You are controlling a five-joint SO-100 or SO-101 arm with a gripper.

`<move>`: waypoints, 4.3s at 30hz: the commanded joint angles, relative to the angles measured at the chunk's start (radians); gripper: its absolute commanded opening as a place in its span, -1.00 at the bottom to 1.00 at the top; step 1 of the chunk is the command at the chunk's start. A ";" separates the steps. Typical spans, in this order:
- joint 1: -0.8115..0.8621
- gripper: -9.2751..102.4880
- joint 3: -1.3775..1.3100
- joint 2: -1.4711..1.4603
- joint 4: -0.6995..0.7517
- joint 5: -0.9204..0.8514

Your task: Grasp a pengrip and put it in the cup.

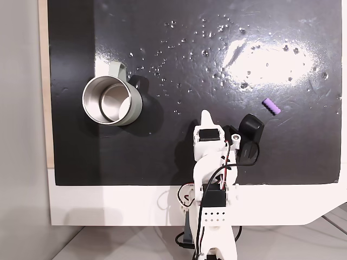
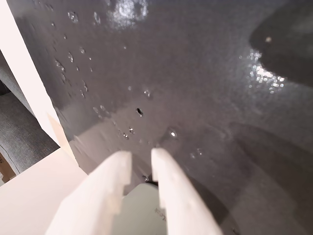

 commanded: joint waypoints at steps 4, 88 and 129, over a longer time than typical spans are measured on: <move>-0.035 -0.83 0.018 0.008 -0.095 -0.037; 0.611 -0.23 -0.838 -1.147 -0.075 -0.278; 0.692 -0.40 -0.979 -1.628 -0.055 -0.399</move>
